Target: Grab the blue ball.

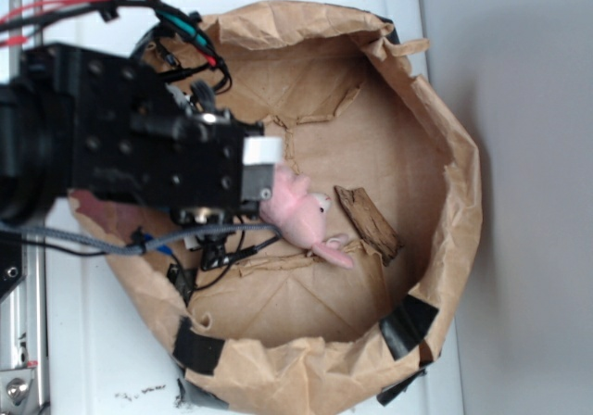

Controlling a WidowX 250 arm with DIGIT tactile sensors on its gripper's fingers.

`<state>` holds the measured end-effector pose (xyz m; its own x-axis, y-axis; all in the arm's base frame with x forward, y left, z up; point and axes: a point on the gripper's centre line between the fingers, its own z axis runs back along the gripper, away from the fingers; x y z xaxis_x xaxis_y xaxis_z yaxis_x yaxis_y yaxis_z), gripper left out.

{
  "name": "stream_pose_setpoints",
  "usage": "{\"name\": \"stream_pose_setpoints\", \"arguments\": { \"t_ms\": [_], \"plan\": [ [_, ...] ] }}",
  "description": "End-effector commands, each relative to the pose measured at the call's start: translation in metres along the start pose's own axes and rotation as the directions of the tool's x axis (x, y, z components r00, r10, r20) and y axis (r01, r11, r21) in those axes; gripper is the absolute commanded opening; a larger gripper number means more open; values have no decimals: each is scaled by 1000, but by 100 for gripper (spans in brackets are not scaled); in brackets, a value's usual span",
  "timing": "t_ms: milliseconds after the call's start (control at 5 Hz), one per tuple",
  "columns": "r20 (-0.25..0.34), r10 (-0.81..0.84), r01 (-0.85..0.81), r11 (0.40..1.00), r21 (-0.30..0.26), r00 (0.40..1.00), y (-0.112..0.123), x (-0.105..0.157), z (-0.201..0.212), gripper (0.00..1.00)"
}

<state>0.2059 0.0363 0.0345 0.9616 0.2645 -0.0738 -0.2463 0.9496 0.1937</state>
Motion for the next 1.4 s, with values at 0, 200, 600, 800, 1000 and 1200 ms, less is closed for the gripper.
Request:
{"name": "stream_pose_setpoints", "arguments": {
  "t_ms": [0,200,600,800,1000,1200],
  "plan": [
    [27,8,-8,1000,-2,1000,-3,14,4,100],
    [48,31,-31,1000,-4,998,-7,23,-6,17],
    [68,86,-84,996,-29,994,-16,43,-1,0],
    [59,103,-99,993,-60,993,-14,46,14,0],
    [24,108,-106,990,-93,994,-11,43,36,0],
    [2,106,-105,984,-144,994,-5,40,60,0]
  ]
}}
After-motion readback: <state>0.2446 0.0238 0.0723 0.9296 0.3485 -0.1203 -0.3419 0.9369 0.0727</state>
